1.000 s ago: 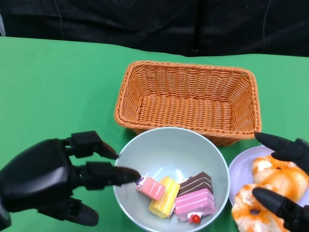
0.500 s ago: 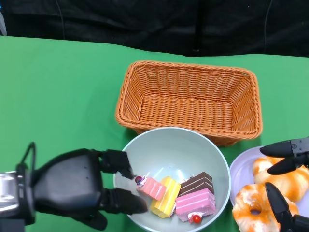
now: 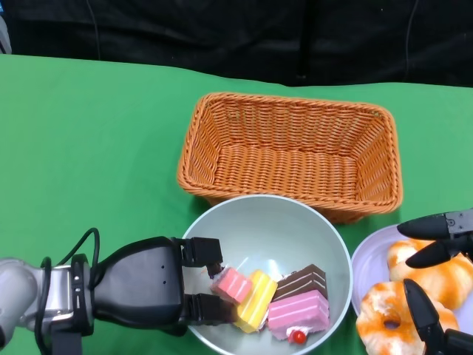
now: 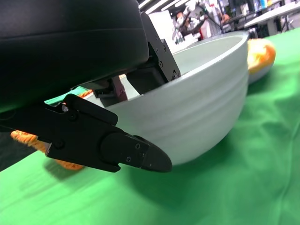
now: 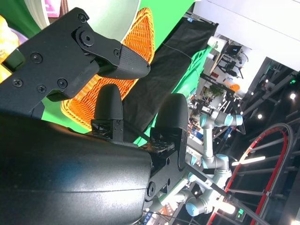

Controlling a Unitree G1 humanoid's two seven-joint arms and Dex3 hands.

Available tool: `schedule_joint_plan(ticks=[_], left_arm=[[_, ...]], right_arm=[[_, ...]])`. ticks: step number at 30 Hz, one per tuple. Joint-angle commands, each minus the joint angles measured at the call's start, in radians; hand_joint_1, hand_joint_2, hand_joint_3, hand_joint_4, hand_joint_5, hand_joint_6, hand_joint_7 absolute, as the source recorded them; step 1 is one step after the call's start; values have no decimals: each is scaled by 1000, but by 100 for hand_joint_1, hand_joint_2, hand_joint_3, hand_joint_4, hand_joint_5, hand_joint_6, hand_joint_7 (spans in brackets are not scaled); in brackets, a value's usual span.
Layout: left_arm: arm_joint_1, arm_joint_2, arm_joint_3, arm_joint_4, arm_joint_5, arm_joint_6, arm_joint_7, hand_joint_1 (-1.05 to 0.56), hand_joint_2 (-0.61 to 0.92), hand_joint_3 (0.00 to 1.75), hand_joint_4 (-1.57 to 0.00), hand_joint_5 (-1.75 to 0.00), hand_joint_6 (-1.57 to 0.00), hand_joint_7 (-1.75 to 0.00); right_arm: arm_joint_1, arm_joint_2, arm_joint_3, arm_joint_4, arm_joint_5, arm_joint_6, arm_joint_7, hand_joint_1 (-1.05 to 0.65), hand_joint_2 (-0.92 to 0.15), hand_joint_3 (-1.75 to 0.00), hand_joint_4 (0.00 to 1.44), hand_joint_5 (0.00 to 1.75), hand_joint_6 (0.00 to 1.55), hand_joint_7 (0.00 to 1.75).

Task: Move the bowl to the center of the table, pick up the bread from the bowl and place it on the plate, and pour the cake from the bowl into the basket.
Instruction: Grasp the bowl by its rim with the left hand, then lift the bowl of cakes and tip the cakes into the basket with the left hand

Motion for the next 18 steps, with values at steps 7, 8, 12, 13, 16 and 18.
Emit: schedule_joint_plan(ticks=[7, 8, 12, 13, 16, 18], left_arm=[[-120, -25, -232, 187, 52, 135, 310, -39, 79, 0, -72, -156, -118, -26], [-132, -26, -255, 202, 61, 152, 357, -39, 78, 0, -73, -162, -117, -32], [-161, -32, -319, 247, 67, 194, 485, -38, 79, 0, -77, -174, -97, -81], [-164, -31, -328, 253, 61, 201, 515, -38, 79, 0, -78, -174, -96, -83], [-166, -24, -341, 260, 43, 213, 578, -38, 86, 2, -83, -175, -84, -117], [-165, -15, -343, 258, 32, 216, 605, -37, 89, 3, -86, -175, -82, -129]], right_arm=[[-6, 7, -10, 10, 7, -47, -23, -20, -40, -113, 37, 151, 23, 131], [-6, 8, -9, 11, 5, -48, -25, -21, -40, -113, 37, 151, 23, 131], [-4, 9, -8, 11, 3, -50, -27, -22, -41, -113, 37, 151, 23, 131], [-4, 9, -9, 12, 4, -52, -27, -22, -41, -113, 37, 151, 23, 131], [-7, 12, -8, 14, -4, -54, -31, -22, -41, -113, 38, 151, 23, 131], [-9, 15, -3, 13, -17, -54, -35, -23, -41, -113, 38, 151, 23, 131]])
